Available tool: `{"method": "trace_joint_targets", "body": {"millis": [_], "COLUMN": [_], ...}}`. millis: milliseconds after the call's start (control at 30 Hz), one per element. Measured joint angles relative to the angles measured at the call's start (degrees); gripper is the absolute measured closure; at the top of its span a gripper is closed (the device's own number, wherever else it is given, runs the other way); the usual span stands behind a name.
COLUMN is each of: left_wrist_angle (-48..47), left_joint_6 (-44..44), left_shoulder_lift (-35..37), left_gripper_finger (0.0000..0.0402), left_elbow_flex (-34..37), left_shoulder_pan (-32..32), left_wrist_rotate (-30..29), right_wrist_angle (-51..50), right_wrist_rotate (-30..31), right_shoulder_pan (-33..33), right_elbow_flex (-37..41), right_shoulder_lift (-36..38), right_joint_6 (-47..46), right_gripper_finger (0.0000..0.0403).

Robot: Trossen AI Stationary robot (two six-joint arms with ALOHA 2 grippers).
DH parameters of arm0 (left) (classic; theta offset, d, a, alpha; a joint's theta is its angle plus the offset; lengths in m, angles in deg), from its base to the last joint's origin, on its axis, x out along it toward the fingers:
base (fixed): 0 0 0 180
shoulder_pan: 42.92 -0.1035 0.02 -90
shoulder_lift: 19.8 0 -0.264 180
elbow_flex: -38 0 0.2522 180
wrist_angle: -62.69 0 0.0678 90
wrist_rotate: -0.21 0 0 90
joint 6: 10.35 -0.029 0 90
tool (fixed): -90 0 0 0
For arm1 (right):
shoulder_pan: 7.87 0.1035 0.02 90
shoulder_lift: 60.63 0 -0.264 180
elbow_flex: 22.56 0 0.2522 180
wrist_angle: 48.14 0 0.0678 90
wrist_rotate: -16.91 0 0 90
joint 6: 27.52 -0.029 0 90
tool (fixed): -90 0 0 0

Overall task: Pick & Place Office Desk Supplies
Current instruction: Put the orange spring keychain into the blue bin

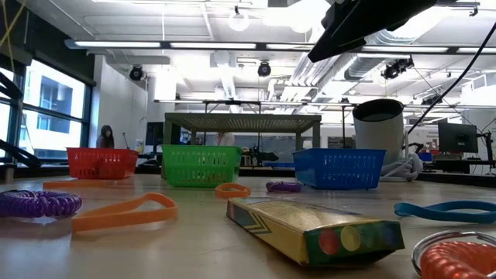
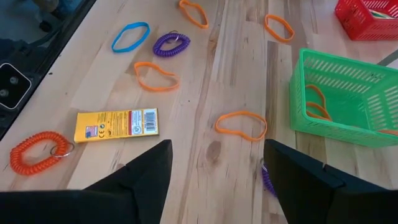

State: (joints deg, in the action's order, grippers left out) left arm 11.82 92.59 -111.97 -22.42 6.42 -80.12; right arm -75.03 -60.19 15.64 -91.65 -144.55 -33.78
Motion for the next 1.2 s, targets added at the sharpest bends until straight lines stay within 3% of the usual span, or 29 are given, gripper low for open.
{"method": "trace_joint_targets", "body": {"millis": [167,433,633,967,1200], "left_wrist_angle": [-0.3,-0.5,-2.2,-19.8,-17.0], "left_joint_6": [-1.1,-4.4,-5.5,-16.9,-35.1], "left_shoulder_lift": [-0.8,-0.8,-0.9,-1.2,-1.1], "left_gripper_finger": [0.0280,0.0388,0.0394,0.0396,0.0396], "left_elbow_flex": [0.0,0.1,-2.1,-16.7,-23.6], "left_shoulder_pan": [0.0,0.1,-0.6,-5.5,-9.7], "left_wrist_rotate": [2.2,-1.2,-3.8,-19.2,-39.0], "right_wrist_angle": [0.0,-0.1,0.3,3.3,5.4], "right_wrist_rotate": [0.0,0.1,-1.3,-1.0,-0.9], "right_shoulder_pan": [0.0,0.0,-0.4,0.1,1.2], "right_elbow_flex": [0.0,0.1,0.2,0.1,0.1], "right_shoulder_lift": [0.0,-1.0,-3.6,-4.5,-4.5], "right_joint_6": [0.0,0.2,1.0,1.5,1.6], "right_gripper_finger": [0.0160,0.0160,0.0160,0.0160,0.0160]}}
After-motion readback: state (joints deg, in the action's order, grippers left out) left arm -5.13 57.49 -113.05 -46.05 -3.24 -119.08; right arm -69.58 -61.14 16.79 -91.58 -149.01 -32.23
